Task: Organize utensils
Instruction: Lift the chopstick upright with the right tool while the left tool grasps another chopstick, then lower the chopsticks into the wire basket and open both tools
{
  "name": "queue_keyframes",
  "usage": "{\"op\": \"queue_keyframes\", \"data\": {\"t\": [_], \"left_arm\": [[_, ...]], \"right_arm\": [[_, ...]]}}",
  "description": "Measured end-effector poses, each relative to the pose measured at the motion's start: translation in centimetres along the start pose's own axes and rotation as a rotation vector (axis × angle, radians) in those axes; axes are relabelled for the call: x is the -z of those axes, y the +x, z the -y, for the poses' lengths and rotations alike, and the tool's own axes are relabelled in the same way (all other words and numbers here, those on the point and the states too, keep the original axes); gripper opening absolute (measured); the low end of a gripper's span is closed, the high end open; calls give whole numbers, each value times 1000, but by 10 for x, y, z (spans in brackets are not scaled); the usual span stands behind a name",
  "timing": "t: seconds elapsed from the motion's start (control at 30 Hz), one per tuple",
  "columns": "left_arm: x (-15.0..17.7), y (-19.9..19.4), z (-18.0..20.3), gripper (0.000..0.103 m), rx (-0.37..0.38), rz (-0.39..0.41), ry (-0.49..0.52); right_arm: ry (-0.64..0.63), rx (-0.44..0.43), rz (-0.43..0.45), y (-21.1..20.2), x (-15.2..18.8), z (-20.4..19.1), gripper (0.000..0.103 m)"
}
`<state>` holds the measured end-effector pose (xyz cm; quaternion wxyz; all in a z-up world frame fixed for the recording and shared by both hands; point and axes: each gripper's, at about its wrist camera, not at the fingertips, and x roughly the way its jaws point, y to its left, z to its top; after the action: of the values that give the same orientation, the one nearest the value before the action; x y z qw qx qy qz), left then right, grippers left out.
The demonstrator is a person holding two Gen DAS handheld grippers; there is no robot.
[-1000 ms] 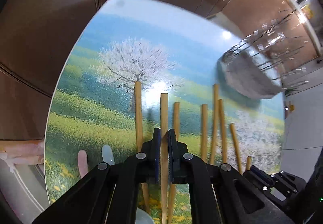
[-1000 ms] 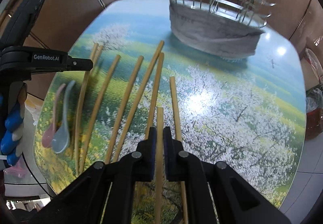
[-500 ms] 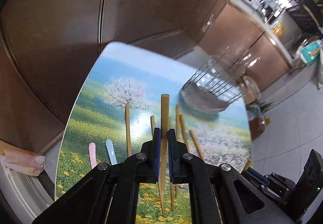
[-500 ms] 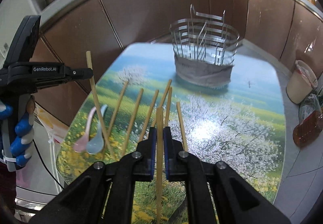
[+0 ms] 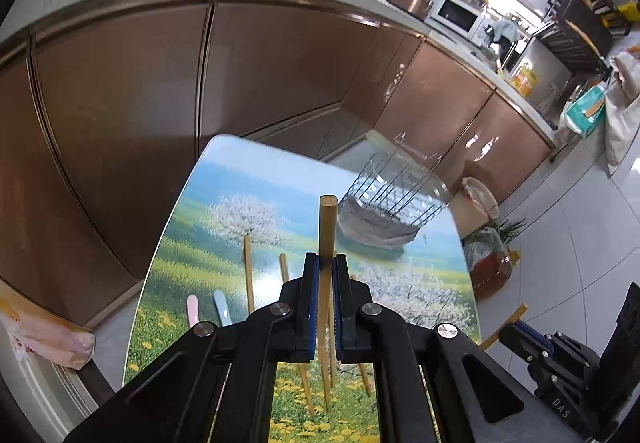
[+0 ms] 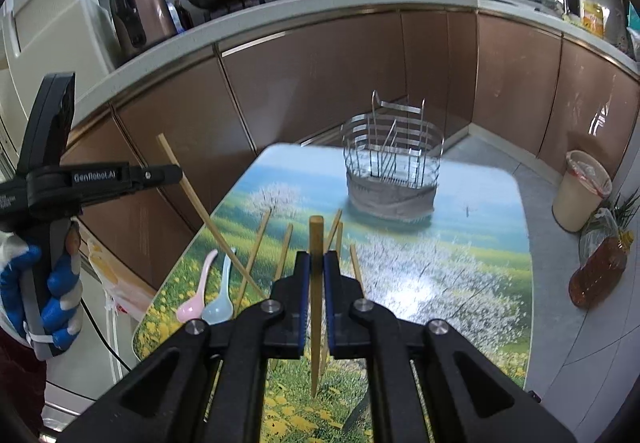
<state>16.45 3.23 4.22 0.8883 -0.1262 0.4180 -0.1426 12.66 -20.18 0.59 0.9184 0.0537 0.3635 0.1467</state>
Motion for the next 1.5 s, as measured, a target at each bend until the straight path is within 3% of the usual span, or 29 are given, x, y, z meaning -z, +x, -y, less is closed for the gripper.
{"op": "queue_keyframes", "data": {"t": [0.37,0.67,0.87,1.07,1.3,1.5], "left_arm": [[-30,-13,21,6,42,81,25],[-88,-30,56,6,104,192,58],[-125,-11,83,6,105,251,100],[-149,29,92,6,94,270,116],[-147,95,89,6,83,272,130],[-119,151,81,6,77,246,142]], "right_arm": [[-22,13,100,-27,-49,4,6],[-61,49,229,-57,-128,10,6],[-68,73,294,-54,-179,25,6],[-47,83,311,-19,-217,56,6],[-47,101,313,41,-216,87,6],[-62,110,320,94,-177,105,6]]}}
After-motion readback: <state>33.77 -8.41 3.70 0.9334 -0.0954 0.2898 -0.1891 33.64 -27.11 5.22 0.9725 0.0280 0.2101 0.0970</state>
